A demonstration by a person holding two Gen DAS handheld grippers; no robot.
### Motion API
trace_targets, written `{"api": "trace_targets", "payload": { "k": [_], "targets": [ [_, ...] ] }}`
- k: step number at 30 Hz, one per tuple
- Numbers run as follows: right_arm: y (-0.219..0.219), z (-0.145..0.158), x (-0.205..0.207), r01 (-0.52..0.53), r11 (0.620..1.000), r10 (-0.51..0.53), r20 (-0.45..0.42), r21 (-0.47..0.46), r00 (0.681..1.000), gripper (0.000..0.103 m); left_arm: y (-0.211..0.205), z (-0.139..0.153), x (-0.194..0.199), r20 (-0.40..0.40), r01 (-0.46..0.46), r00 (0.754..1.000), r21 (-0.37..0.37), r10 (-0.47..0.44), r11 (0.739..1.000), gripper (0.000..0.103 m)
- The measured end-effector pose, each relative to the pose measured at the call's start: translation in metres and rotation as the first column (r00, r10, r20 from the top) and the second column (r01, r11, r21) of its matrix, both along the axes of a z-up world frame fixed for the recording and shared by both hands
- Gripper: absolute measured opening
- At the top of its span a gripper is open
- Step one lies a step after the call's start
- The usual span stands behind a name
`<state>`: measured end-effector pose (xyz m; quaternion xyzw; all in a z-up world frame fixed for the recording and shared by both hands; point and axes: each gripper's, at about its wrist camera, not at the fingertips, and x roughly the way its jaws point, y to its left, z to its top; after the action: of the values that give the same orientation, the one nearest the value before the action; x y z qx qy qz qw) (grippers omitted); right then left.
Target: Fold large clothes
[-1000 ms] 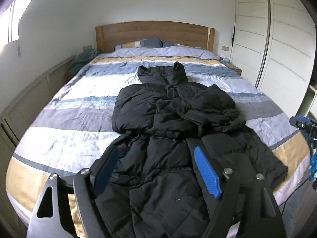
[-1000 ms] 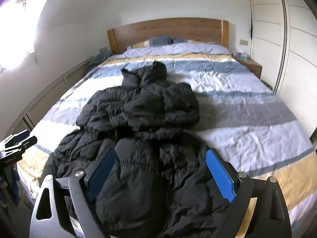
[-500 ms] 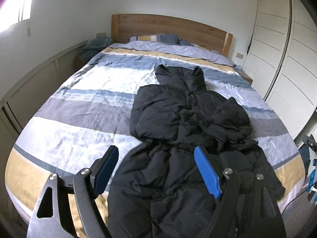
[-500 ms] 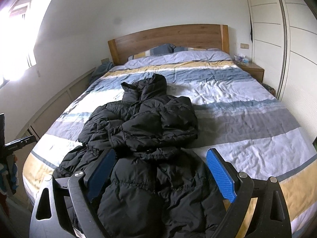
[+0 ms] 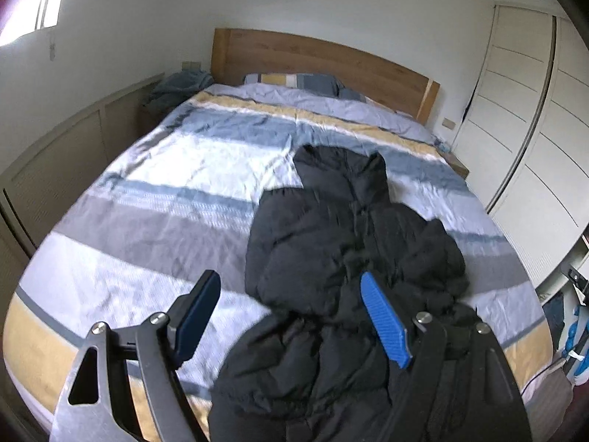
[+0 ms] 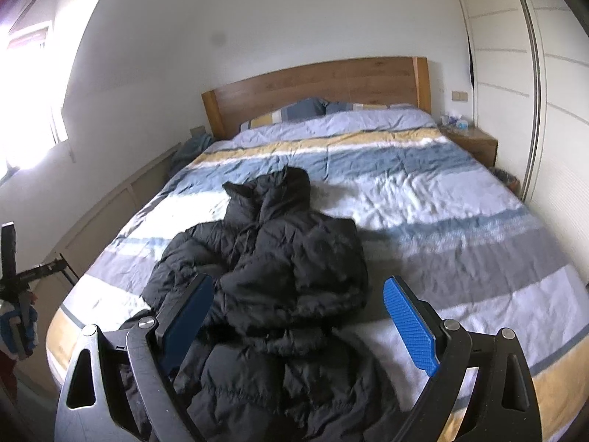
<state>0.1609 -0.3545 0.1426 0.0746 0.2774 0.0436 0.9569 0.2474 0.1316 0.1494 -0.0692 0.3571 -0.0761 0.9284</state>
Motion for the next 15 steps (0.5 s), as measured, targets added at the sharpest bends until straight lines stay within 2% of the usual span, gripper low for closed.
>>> {"api": "trace_targets", "payload": {
  "k": [4, 7, 11, 15],
  "targets": [
    [0.003, 0.022, 0.014, -0.009, 0.999, 0.010, 0.027, -0.038, 1.000, 0.093, 0.002, 0.020, 0.023, 0.016, -0.004, 1.000, 0.018, 0.004, 1.000, 0.078],
    [0.005, 0.030, 0.029, -0.014, 0.999, 0.016, 0.035, -0.046, 0.999, 0.093, 0.001, 0.022, 0.044, 0.010, -0.021, 1.000, 0.024, 0.020, 0.999, 0.078],
    [0.010, 0.030, 0.056, -0.020, 0.999, 0.021, 0.035, -0.040, 0.999, 0.093, 0.001, 0.008, 0.073, -0.009, -0.046, 0.999, 0.024, 0.047, 0.999, 0.078],
    [0.016, 0.023, 0.094, -0.041, 0.999, 0.041, 0.015, -0.029, 0.999, 0.093, 0.003, -0.011, 0.109, -0.045, -0.064, 0.997, -0.029, 0.062, 0.998, 0.078]
  ]
}}
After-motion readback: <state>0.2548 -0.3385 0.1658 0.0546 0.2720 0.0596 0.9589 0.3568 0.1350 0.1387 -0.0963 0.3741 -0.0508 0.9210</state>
